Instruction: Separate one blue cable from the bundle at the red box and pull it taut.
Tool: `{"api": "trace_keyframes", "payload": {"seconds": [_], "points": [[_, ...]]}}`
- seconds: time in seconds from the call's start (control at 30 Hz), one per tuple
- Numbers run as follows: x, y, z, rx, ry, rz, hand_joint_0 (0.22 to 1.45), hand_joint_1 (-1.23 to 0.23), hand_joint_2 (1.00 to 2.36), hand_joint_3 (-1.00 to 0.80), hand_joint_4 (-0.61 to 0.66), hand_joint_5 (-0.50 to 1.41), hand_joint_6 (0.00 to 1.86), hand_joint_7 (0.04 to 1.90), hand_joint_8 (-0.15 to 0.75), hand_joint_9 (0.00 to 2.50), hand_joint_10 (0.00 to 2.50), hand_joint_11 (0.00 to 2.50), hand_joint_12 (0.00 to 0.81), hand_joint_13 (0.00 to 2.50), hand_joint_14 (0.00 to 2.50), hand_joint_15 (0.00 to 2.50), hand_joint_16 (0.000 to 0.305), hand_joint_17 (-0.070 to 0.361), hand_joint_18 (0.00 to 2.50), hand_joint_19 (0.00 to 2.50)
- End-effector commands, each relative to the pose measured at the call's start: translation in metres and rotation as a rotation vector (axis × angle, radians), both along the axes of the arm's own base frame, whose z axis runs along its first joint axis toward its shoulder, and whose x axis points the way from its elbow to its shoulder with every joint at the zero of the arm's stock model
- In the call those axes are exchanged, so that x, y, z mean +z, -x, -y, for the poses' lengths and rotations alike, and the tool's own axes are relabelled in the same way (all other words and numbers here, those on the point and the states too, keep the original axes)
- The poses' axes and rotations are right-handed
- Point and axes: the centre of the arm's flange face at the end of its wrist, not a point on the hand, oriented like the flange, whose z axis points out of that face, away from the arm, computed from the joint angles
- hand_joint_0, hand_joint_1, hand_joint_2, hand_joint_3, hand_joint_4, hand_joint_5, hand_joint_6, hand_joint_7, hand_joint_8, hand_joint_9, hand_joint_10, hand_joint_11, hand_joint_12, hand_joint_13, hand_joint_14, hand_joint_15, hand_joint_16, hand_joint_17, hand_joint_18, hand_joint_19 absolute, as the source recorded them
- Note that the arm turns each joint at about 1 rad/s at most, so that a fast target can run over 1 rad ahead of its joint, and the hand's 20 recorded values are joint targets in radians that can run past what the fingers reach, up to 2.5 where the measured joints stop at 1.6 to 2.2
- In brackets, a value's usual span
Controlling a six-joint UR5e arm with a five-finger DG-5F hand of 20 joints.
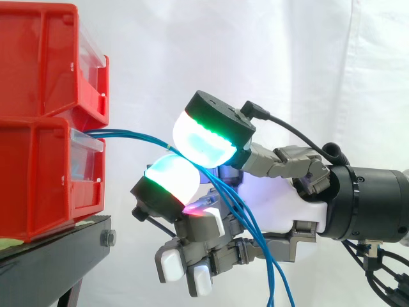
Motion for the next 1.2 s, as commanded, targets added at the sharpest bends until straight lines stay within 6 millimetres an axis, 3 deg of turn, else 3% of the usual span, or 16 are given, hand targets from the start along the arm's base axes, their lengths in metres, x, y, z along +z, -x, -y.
{"api": "trace_keyframes", "payload": {"seconds": [0.0,0.83,0.97,1.17], "points": [[0.0000,0.0000,0.0001,-0.001,0.000,0.000,0.84,-0.86,1.00,-0.50,-0.01,-0.17,0.95,1.42,0.276,1.13,0.03,1.19,0.341,0.92,0.02,0.60,0.048,0.108,0.83,0.79],[0.0000,0.0000,-0.0001,0.001,0.001,0.000,0.68,-1.03,1.00,-0.50,0.09,-0.12,0.93,1.33,0.278,1.24,0.03,1.28,0.339,0.99,0.03,0.67,0.044,0.098,0.89,0.78],[0.0007,-0.0003,0.0000,0.000,-0.003,0.001,0.61,-0.96,1.00,-0.50,0.09,-0.12,0.93,1.32,0.281,1.25,0.03,1.27,0.345,0.99,0.03,0.67,0.044,0.098,0.89,0.79],[0.0009,-0.0006,-0.0012,0.001,-0.004,0.003,0.58,-0.71,1.00,-0.50,0.09,-0.12,0.90,1.27,0.282,1.24,0.03,1.21,0.354,0.98,0.03,0.67,0.045,0.101,0.89,0.82]]}}
